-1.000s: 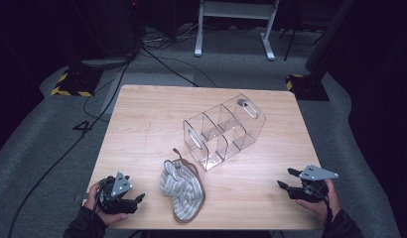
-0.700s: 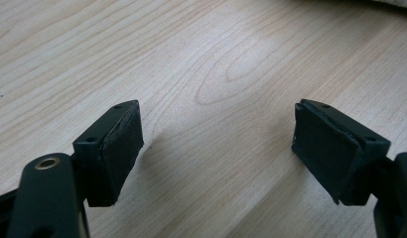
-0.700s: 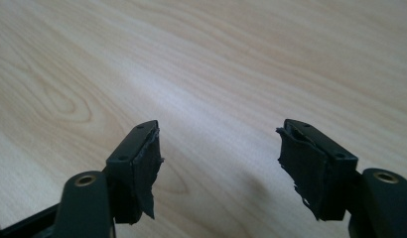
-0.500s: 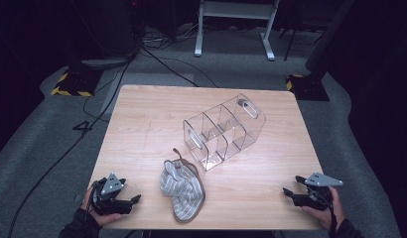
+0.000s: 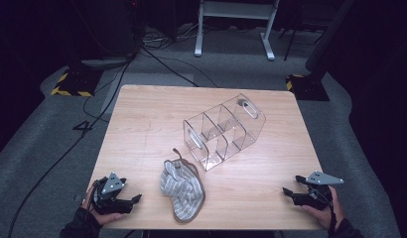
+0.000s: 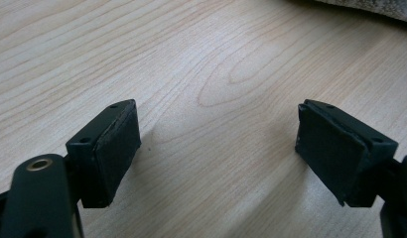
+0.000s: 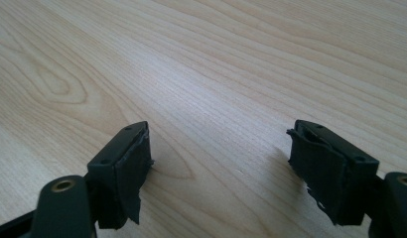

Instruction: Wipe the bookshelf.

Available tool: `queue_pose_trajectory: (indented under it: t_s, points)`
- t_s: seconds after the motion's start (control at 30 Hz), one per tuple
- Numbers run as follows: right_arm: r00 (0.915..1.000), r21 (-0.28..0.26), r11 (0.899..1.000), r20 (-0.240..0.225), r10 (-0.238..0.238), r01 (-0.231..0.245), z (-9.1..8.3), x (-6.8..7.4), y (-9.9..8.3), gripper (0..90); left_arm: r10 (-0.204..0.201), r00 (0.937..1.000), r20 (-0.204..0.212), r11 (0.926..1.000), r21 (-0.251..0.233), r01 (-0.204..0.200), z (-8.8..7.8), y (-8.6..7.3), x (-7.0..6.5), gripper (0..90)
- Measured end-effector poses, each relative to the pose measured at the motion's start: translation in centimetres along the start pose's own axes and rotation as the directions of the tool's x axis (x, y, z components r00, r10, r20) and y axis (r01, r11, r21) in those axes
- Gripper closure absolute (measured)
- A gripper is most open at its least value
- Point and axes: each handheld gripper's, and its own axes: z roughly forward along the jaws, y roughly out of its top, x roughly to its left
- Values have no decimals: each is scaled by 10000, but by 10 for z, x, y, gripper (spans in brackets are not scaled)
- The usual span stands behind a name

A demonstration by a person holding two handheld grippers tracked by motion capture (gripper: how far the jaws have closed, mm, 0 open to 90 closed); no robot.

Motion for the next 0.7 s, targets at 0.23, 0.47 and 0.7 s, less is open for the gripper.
queue_pose_trajectory:
  t_s: [0.23, 0.47, 0.7]
  points:
    - [10000, 3, 10000, -4, 5, -5, 0, 0, 0, 244, 10, 10000, 7, 10000, -25, -10, 0, 0, 1, 174]
    - [10000, 2, 10000, -27, -10, 10, 0, 0, 0, 243, -74, 10000, -57, 10000, -17, 74, 1, 1, 0, 171]
    - [10000, 5, 10000, -23, -3, 3, 1, -1, 1, 243, -60, 10000, -42, 10000, 13, 60, 1, 2, 1, 169]
